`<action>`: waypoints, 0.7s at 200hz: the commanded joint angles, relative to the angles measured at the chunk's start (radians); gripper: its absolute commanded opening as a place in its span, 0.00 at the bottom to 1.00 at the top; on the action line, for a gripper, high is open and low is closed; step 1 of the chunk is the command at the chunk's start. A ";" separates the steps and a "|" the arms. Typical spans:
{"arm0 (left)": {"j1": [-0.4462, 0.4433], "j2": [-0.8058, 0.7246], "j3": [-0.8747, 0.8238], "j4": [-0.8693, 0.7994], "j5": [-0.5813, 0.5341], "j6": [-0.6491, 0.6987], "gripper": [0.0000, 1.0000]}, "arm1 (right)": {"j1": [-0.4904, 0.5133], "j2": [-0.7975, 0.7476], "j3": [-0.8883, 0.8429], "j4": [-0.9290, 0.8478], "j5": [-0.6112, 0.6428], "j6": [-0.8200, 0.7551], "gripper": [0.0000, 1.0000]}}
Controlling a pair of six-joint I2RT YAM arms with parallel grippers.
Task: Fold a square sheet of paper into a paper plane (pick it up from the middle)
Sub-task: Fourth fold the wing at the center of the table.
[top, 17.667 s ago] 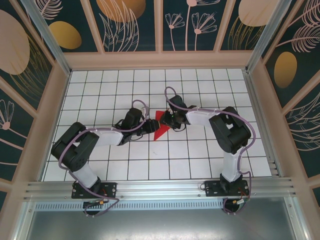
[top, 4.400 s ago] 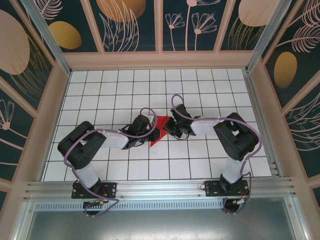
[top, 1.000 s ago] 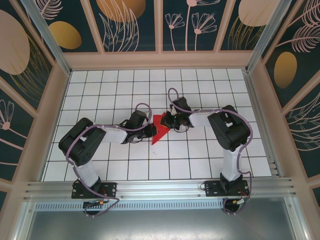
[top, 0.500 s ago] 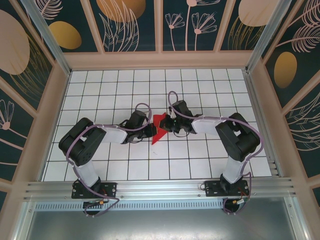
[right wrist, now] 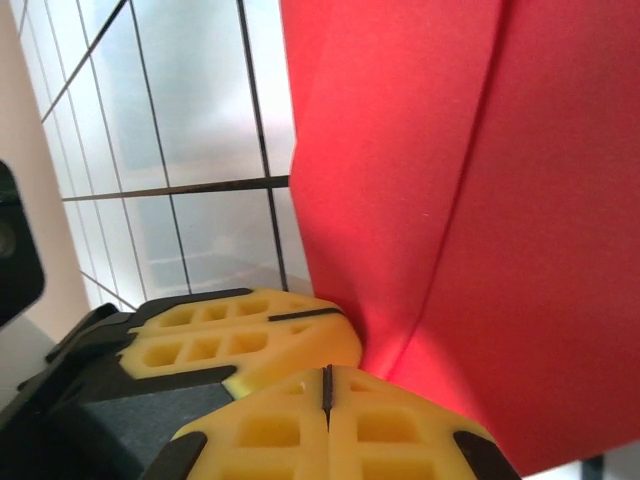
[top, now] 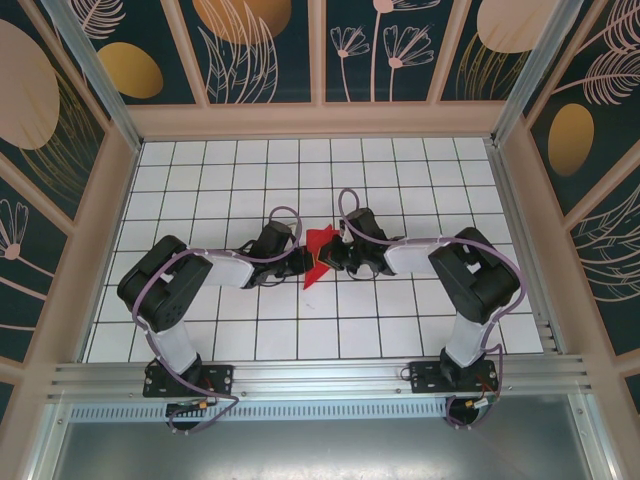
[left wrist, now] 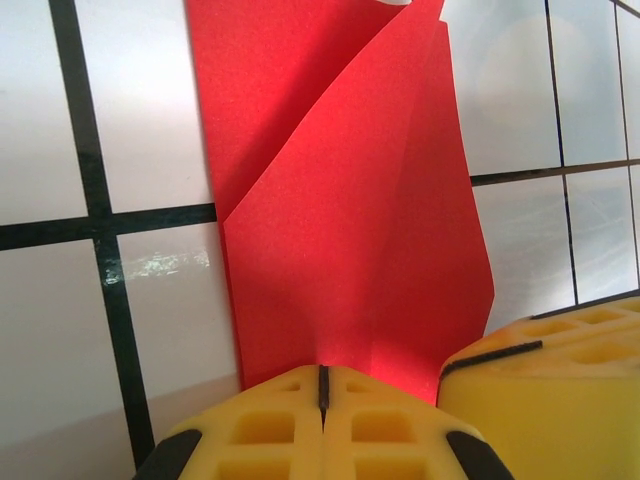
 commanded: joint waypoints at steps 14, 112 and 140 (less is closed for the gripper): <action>0.007 0.016 -0.029 -0.009 0.011 -0.029 0.00 | 0.008 0.050 -0.005 0.053 -0.020 0.029 0.01; 0.008 0.002 -0.033 -0.011 0.014 -0.029 0.00 | 0.003 0.054 0.022 0.027 0.012 0.041 0.00; 0.007 0.005 -0.032 -0.009 0.015 -0.028 0.00 | -0.011 0.052 0.042 0.028 0.010 0.031 0.00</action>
